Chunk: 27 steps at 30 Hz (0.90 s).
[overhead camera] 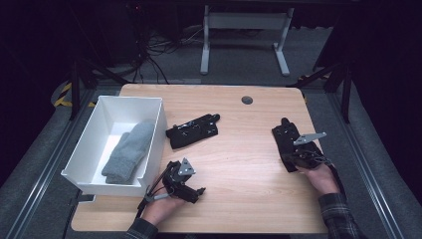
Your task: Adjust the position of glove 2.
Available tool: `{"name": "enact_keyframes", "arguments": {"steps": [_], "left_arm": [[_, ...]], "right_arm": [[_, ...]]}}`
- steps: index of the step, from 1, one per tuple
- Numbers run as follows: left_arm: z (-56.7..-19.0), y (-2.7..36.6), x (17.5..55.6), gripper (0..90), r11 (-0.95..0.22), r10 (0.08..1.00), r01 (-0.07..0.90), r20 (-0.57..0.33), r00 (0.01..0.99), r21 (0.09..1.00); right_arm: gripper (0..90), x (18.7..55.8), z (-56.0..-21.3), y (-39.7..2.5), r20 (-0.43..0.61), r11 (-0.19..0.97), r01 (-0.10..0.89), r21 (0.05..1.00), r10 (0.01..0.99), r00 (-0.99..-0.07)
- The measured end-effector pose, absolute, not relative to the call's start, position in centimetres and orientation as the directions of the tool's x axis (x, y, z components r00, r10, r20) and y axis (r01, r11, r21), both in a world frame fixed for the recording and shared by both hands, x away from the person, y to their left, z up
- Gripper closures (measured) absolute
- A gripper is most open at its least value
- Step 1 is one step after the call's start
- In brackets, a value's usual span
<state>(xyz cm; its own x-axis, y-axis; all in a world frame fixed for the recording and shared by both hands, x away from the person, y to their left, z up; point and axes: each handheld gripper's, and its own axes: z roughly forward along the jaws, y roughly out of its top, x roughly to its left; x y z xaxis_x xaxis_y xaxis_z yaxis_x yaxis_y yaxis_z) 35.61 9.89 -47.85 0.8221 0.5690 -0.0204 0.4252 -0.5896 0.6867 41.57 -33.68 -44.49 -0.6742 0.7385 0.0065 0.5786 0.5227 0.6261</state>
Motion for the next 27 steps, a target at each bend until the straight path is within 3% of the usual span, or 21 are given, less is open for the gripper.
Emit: {"name": "enact_keyframes", "arguments": {"steps": [12,20,27], "left_arm": [[-47.9,9.9,35.6,0.6,-0.588,0.57,0.427,-0.023,0.822,0.686],[-47.9,9.9,35.5,0.5,-0.591,0.568,0.428,-0.024,0.822,0.684],[-47.9,9.9,35.6,0.5,-0.591,0.567,0.427,-0.024,0.823,0.685]], "right_arm": [[90.0,40.7,-43.9,-31.2,0.048,0.54,0.523,0.659,0.664,-0.746],[90.0,42.0,-42.6,-34.9,-0.003,0.422,0.543,0.726,0.791,-0.611],[90.0,43.1,-43.5,-35.8,-0.02,0.403,0.577,0.71,0.831,-0.556]]}}
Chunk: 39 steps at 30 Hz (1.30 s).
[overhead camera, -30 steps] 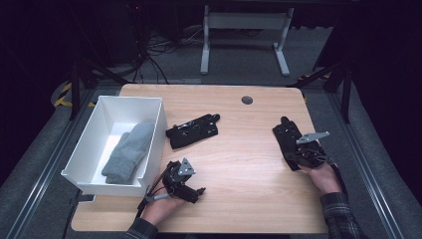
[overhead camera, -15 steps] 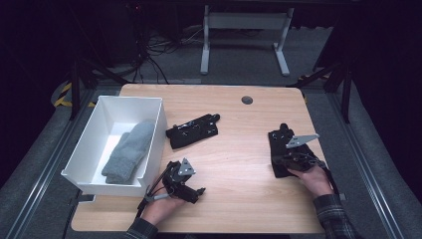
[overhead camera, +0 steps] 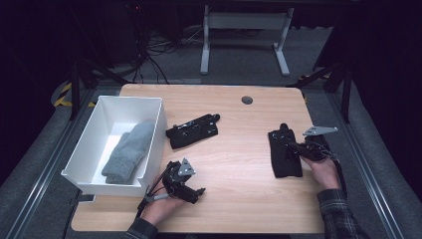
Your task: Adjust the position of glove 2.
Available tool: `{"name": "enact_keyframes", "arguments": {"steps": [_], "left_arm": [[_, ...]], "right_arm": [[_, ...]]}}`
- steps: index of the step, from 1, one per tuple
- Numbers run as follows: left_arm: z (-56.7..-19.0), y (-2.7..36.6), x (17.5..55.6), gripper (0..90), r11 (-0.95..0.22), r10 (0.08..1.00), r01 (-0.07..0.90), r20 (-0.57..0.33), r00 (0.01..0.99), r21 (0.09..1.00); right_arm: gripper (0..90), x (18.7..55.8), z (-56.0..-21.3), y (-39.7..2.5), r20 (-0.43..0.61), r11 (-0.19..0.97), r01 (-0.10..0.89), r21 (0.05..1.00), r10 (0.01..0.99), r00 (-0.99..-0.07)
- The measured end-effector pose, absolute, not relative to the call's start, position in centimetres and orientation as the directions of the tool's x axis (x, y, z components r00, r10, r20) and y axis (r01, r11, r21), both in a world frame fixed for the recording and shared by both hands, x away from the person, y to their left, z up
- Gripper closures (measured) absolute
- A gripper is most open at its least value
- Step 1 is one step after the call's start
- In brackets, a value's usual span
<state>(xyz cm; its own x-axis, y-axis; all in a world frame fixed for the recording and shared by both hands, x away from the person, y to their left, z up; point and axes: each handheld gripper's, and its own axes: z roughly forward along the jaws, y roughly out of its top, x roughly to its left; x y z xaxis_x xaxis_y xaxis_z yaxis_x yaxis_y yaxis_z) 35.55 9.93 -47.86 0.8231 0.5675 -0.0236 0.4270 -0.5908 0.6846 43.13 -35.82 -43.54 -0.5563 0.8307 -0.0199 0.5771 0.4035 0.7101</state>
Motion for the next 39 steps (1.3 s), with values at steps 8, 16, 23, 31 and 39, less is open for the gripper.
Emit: {"name": "enact_keyframes", "arguments": {"steps": [8,16,23,31,39], "left_arm": [[-47.9,9.9,35.6,0.5,-0.591,0.568,0.427,-0.024,0.823,0.684],[-47.9,9.9,35.5,0.5,-0.591,0.568,0.427,-0.024,0.823,0.684],[-47.9,9.9,35.5,0.5,-0.591,0.568,0.427,-0.023,0.823,0.684],[-47.9,9.9,35.5,0.5,-0.591,0.567,0.427,-0.023,0.823,0.684],[-47.9,9.9,35.5,0.5,-0.591,0.568,0.427,-0.023,0.823,0.684]], "right_arm": [[90.0,44.1,-44.9,-35.3,-0.022,0.43,0.605,0.67,0.826,-0.563],[90.0,43.1,-44.8,-33.8,-0.026,0.464,0.598,0.653,0.803,-0.595],[90.0,41.4,-44.7,-31.7,-0.032,0.506,0.58,0.638,0.77,-0.637],[90.0,39.1,-44.8,-29.8,-0.017,0.527,0.568,0.632,0.743,-0.669],[90.0,37.2,-44.9,-27.8,-0.004,0.555,0.546,0.628,0.704,-0.711]]}}
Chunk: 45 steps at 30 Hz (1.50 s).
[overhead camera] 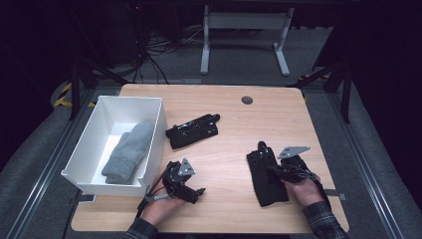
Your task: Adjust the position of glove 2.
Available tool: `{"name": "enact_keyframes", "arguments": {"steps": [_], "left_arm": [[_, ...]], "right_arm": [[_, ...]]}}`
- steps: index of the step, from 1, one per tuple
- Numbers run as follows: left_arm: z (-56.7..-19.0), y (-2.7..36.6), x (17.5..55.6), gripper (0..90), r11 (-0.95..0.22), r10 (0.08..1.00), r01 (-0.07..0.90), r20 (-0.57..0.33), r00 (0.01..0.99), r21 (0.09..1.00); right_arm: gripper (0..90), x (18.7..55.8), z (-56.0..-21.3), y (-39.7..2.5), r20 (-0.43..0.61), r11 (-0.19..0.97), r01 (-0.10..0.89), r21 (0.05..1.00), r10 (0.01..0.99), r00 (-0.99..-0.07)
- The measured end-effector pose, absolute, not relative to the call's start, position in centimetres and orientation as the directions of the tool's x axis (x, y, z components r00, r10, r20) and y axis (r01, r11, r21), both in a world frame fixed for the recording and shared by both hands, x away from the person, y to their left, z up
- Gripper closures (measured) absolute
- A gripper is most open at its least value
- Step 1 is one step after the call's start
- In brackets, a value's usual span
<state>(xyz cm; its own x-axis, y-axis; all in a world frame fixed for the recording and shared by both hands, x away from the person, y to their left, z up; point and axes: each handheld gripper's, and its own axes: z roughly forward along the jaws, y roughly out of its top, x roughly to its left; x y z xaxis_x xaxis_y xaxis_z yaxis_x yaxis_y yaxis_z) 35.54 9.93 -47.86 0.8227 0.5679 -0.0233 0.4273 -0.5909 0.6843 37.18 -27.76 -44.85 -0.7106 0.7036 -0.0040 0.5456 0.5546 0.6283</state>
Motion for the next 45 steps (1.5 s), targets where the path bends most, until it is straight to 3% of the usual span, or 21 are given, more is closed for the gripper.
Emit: {"name": "enact_keyframes", "arguments": {"steps": [6,23,27,28,30,31,33,34,37,38,40,43,45], "left_arm": [[-47.8,9.9,35.5,0.5,-0.591,0.569,0.429,-0.023,0.822,0.683],[-47.8,9.9,35.5,0.5,-0.589,0.571,0.434,-0.028,0.82,0.682],[-47.8,9.9,35.5,0.5,-0.591,0.571,0.433,-0.026,0.82,0.681],[-47.9,9.9,35.5,0.4,-0.59,0.57,0.429,-0.024,0.822,0.684],[-47.9,9.9,35.5,0.3,-0.59,0.57,0.429,-0.024,0.822,0.684],[-47.9,9.9,35.5,0.2,-0.59,0.57,0.428,-0.022,0.821,0.685],[-47.9,9.8,35.4,0.1,-0.585,0.578,0.435,-0.024,0.816,0.685],[-47.8,9.7,35.5,0.1,-0.586,0.579,0.435,-0.022,0.815,0.684],[-47.7,9.6,35.5,0.2,-0.592,0.579,0.439,-0.022,0.815,0.676],[-47.6,9.5,35.6,3.3,-0.59,0.582,0.444,-0.025,0.812,0.674],[-47.2,9.4,35.6,11.2,-0.587,0.59,0.451,-0.026,0.807,0.673],[-46.9,9.3,35.8,22.6,-0.572,0.604,0.472,-0.046,0.796,0.671],[-46.5,9.2,36.1,35.2,-0.563,0.608,0.483,-0.06,0.792,0.671]], "right_arm": [[90.0,35.8,-44.8,-26.3,-0.007,0.578,0.519,0.63,0.672,-0.741],[90.0,33.5,-44.7,-27.8,-0.006,0.589,0.511,0.626,0.659,-0.752],[88.7,33.4,-44.2,-28.5,0.0,0.556,0.498,0.665,0.667,-0.745],[82.1,33.5,-44.1,-28.8,-0.005,0.544,0.496,0.676,0.677,-0.736],[79.6,33.6,-44.0,-29.1,-0.008,0.536,0.498,0.682,0.686,-0.727],[69.2,34.0,-44.1,-30.1,-0.013,0.504,0.504,0.701,0.716,-0.698],[65.6,34.2,-44.2,-30.5,-0.014,0.488,0.506,0.711,0.729,-0.684],[55.3,34.5,-44.4,-31.4,-0.02,0.467,0.506,0.725,0.748,-0.663],[48.9,34.8,-44.6,-32.0,-0.019,0.45,0.511,0.733,0.764,-0.645],[40.9,35.1,-45.0,-32.8,-0.026,0.435,0.52,0.735,0.784,-0.62],[36.1,35.4,-45.3,-33.3,-0.014,0.419,0.532,0.736,0.795,-0.606],[31.8,35.6,-45.6,-33.8,-0.024,0.412,0.542,0.732,0.812,-0.584],[30.8,35.8,-45.9,-34.1,-0.025,0.402,0.547,0.735,0.821,-0.57]]}}
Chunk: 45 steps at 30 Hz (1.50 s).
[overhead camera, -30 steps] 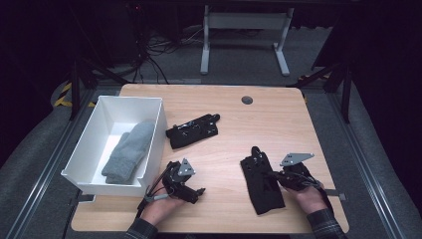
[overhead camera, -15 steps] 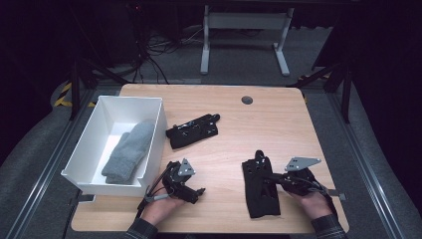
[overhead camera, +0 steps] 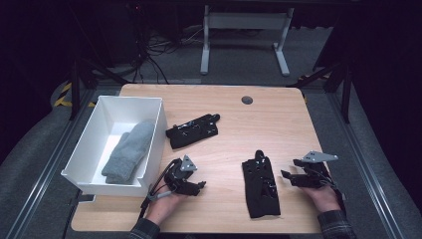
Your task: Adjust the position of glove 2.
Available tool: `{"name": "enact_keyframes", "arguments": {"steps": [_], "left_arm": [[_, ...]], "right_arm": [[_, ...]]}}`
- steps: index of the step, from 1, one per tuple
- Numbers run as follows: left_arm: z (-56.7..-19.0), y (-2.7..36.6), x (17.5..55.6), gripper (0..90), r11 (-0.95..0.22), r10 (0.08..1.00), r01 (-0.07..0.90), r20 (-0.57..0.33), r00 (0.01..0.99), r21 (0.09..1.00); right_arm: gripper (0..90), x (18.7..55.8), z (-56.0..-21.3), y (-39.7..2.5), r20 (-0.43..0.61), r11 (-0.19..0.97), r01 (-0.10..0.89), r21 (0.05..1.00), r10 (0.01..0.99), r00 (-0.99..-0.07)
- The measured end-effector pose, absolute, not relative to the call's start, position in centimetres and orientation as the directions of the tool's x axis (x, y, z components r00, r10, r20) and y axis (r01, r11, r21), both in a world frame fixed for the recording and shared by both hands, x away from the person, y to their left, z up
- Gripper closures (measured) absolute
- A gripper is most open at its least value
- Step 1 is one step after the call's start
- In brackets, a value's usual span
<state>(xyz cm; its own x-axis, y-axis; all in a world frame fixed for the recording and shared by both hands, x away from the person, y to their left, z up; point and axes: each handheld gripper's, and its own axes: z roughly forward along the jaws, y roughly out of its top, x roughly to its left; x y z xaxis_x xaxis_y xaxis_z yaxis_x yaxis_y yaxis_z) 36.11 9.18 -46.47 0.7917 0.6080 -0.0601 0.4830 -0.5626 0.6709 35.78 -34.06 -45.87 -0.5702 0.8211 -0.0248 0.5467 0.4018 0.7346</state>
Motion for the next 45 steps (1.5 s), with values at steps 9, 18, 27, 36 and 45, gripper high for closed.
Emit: {"name": "enact_keyframes", "arguments": {"steps": [9,18,27,36,45], "left_arm": [[-44.9,9.2,38.2,85.5,-0.535,0.63,0.514,-0.089,0.772,0.67],[-43.2,8.3,41.3,89.9,-0.526,0.68,0.516,-0.03,0.733,0.676],[-42.8,8.1,45.3,89.9,-0.474,0.724,0.524,-0.026,0.69,0.708],[-44.3,7.5,49.1,89.9,-0.476,0.754,0.562,-0.015,0.657,0.676],[-45.7,7.1,49.9,90.0,-0.473,0.748,0.586,-0.052,0.662,0.658]], "right_arm": [[27.1,36.0,-46.2,-34.4,-0.037,0.401,0.547,0.735,0.829,-0.558],[19.9,36.3,-46.8,-34.9,-0.028,0.389,0.548,0.74,0.832,-0.553],[15.6,36.3,-46.8,-34.9,-0.031,0.395,0.548,0.737,0.83,-0.557],[15.3,36.4,-46.8,-34.9,-0.031,0.396,0.548,0.736,0.83,-0.558],[15.0,36.4,-46.8,-34.8,-0.032,0.396,0.549,0.736,0.83,-0.556]]}}
